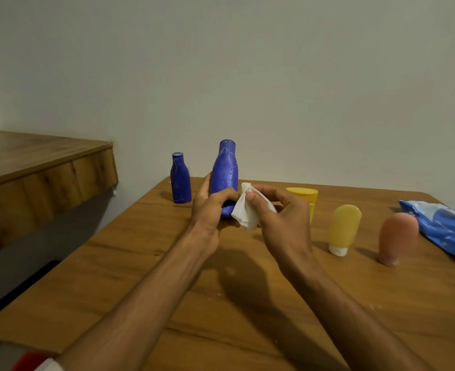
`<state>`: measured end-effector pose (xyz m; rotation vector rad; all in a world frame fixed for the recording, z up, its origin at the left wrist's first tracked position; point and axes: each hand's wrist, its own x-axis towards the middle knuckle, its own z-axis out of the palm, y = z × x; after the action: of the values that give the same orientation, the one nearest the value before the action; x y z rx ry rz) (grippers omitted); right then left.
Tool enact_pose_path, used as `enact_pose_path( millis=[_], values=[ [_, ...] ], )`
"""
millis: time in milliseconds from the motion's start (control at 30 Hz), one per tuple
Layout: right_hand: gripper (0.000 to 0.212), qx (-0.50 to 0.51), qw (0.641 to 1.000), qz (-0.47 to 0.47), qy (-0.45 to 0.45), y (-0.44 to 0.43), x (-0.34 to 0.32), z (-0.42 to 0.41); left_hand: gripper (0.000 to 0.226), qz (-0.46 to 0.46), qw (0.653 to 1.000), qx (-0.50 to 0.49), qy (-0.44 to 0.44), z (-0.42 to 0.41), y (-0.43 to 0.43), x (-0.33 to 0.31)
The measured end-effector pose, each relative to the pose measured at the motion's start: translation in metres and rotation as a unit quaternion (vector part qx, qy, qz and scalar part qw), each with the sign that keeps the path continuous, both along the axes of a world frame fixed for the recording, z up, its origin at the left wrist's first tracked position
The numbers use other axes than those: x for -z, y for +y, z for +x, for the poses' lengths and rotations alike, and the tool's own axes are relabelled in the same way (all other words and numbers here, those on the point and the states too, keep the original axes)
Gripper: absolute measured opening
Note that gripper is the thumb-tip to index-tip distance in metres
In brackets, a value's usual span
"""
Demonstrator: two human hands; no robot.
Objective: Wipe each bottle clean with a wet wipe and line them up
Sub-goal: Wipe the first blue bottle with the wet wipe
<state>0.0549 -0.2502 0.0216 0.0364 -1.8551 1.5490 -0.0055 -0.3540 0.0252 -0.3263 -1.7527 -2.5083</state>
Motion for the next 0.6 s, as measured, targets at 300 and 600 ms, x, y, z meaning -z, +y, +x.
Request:
enact_pose_path(
  millis=[300,600],
  values=[
    [0.02,0.015,0.997,0.063,0.044,0.025,0.007,0.039,0.032,0.186,0.97,0.118,-0.102,0.054,0.019,-0.001],
    [0.024,0.039,0.99,0.122,0.052,0.036,0.027,0.054,0.043,0.149,0.962,0.155,-0.17,0.061,0.029,0.015]
  ],
)
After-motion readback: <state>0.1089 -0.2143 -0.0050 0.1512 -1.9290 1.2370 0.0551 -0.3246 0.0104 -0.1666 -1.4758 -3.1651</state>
